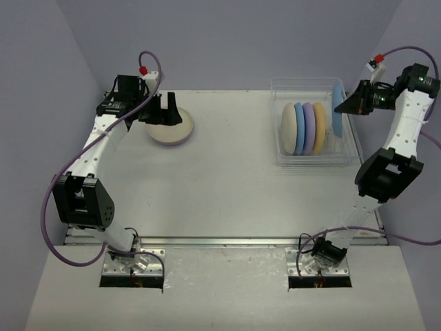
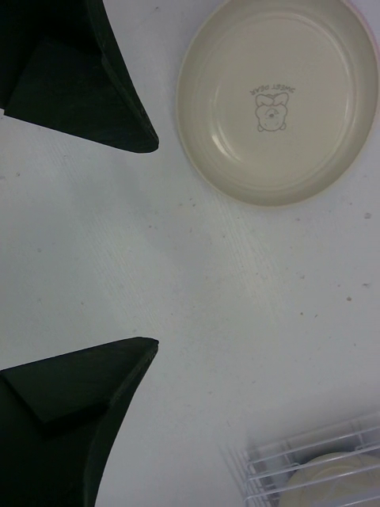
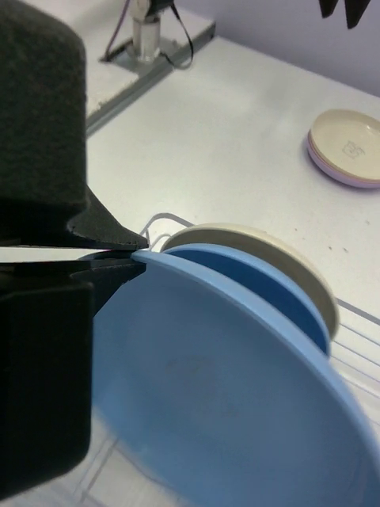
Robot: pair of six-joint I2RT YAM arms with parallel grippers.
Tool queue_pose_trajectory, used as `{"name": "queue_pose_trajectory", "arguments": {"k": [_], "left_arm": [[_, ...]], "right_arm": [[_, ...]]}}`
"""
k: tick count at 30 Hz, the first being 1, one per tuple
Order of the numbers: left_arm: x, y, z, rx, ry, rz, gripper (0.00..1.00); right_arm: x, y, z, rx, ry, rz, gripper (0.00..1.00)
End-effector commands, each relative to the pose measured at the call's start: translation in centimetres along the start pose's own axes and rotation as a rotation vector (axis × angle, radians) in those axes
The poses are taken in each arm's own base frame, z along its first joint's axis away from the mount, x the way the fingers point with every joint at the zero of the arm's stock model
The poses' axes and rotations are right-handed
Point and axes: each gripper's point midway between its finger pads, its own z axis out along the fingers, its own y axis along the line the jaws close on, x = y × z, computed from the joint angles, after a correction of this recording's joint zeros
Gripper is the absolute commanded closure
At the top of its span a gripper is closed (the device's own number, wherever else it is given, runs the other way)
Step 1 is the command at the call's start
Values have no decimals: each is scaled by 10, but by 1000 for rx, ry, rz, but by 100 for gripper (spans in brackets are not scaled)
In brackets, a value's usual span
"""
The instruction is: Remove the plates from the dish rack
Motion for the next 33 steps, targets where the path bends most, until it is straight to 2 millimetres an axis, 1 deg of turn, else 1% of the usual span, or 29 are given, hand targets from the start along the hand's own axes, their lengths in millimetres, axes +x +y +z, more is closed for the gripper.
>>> {"name": "queue_pose_trajectory", "arguments": {"k": [1, 3, 4, 6, 7, 8, 9, 10, 11, 12, 14, 15, 16, 18, 20, 23, 24, 25, 26, 29, 33], "left_arm": [[-47, -4, -23, -46, -160, -1, 0], [-51, -5, -29, -56, -183, 7, 0], [-52, -5, -31, -59, -189, 8, 0], [-59, -7, -39, -68, -221, 13, 0], [-61, -8, -42, -70, -233, 11, 0], [-65, -12, -47, -62, -252, 16, 0], [-68, -15, -52, -56, -266, 20, 0], [-70, -20, -57, -40, -276, 19, 0], [-71, -26, -62, -20, -284, 19, 0], [-73, -29, -65, -9, -289, 24, 0], [-76, -39, -73, 25, -297, 42, 0], [-77, -42, -76, 39, -293, 47, 0], [-76, -47, -79, 58, -286, 52, 0], [-73, -53, -82, 89, -266, 60, 0], [-70, -56, -82, 105, -252, 75, 0], [-61, -62, -78, 141, -212, 96, 3], [-57, -63, -76, 148, -198, 115, 3], [-51, -66, -72, 158, -177, 124, 4], [-46, -67, -68, 161, -155, 133, 5], [-30, -80, -54, 171, -93, 185, 8], [-2, -100, -32, 153, -12, 266, 11]], "right_arm": [[-51, 48, -48, 155, -119, -313, 100], [-60, 64, -58, 193, -139, -385, 100], [-66, 70, -59, 208, -147, -424, 100], [-73, 92, -63, 233, -164, -516, 100], [-75, 101, -57, 243, -151, -582, 100], [-71, 114, -52, 250, -131, -645, 100], [-71, 121, -46, 262, -119, -704, 100], [-64, 131, -36, 287, -93, -785, 100], [-55, 150, -22, 297, -79, -896, 100], [-55, 169, -6, 291, -85, -1018, 100], [-43, 186, 12, 310, -51, -1169, 100], [-34, 194, 21, 319, -21, -1236, 100], [-21, 203, 34, 325, 21, -1316, 100], [6, 206, 54, 320, 92, -1407, 100], [19, 223, 66, 338, 108, -1560, 100], [52, 232, 88, 361, 167, -1768, 100], [68, 230, 96, 353, 202, -1818, 100], [87, 226, 106, 337, 250, -1867, 100], [96, 226, 112, 330, 267, -1893, 100], [104, 230, 124, 341, 264, -1981, 100], [126, 241, 139, 307, 269, -2093, 100]]}}
